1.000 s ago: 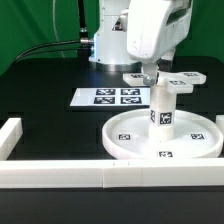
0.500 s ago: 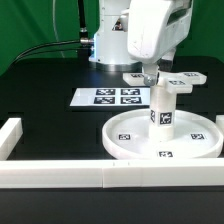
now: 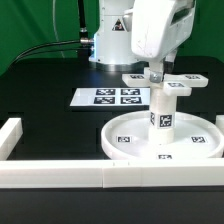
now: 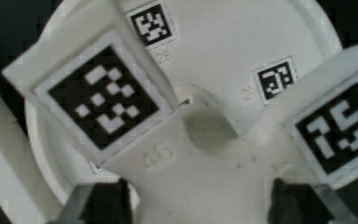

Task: Assemble round table

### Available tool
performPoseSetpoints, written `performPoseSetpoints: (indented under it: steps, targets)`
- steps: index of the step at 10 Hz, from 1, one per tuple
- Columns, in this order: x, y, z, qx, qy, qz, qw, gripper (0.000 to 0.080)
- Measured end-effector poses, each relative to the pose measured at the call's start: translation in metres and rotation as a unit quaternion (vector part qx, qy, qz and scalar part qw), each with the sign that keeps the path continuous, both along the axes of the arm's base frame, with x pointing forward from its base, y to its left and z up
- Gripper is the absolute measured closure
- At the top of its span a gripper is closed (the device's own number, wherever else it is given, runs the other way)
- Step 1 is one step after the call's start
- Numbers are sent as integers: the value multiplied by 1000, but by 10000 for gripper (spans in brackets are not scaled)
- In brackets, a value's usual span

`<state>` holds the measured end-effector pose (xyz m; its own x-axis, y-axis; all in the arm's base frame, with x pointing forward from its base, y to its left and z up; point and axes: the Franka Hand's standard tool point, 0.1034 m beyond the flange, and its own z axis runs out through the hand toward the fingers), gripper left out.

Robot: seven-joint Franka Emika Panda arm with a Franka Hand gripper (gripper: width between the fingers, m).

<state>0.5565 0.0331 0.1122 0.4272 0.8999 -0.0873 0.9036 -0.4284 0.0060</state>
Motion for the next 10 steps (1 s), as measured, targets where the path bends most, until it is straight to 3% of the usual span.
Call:
performPoseSetpoints:
  steps: [2, 3, 6, 10]
  targets:
    - [1, -3, 1, 0, -2, -2, 1000, 717]
    - [1, -4, 1, 0, -2, 3, 1000, 777]
    - [5, -20, 2, 2, -4, 57, 998, 794]
    - [5, -19, 1, 2, -5, 54, 999, 769]
